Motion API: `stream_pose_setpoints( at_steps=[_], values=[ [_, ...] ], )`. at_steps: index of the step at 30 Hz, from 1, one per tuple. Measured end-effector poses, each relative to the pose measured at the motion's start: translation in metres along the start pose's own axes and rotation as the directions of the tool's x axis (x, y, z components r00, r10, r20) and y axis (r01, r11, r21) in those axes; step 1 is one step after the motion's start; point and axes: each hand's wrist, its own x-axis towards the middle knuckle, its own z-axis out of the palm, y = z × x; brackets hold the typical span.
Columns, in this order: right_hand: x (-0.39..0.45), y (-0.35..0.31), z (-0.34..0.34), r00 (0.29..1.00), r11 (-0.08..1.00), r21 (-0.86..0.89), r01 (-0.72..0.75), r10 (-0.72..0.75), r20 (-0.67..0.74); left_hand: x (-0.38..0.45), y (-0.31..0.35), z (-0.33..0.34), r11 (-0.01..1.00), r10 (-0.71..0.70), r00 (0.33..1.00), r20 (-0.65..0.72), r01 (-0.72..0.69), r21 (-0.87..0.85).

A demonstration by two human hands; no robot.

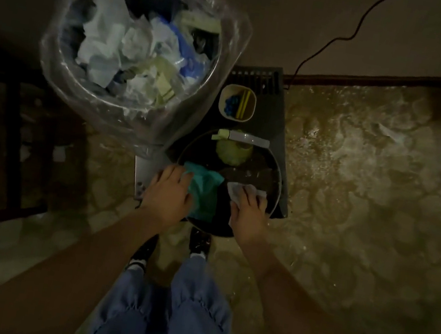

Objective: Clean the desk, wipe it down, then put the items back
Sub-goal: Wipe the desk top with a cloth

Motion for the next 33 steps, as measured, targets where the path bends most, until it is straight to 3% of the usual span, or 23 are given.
stream_pose_setpoints(
  at_steps=[3, 7, 14, 23, 33],
  values=[
    [0.014, 0.002, 0.01, 0.999, 1.0, -0.007, -0.004, 0.004, -0.049, 0.011, 0.002, 0.015, 1.0, -0.005, 1.0, 0.014, 0.005, 0.027],
    [0.027, 0.01, 0.027, 0.998, 1.0, 0.019, -0.02, 0.018, 0.057, 0.017, 0.004, 0.027, 1.0, -0.022, 0.999, 0.044, 0.022, 0.003],
    [0.01, 0.012, 0.01, 0.994, 0.999, -0.034, -0.001, 0.005, 0.111, -0.001, 0.008, 0.009, 1.0, -0.012, 0.998, 0.056, 0.014, -0.019],
    [-0.044, -0.036, -0.105, 0.963, 0.971, -0.018, 0.238, -0.234, 0.132, -0.073, 0.04, -0.093, 0.997, -0.051, 0.994, -0.093, 0.046, -0.055],
    [-0.111, -0.176, -0.185, 0.783, 0.77, -0.14, 0.622, -0.61, 0.12, -0.2, -0.004, -0.187, 0.965, -0.256, 0.896, -0.363, 0.26, -0.038]
  ],
)
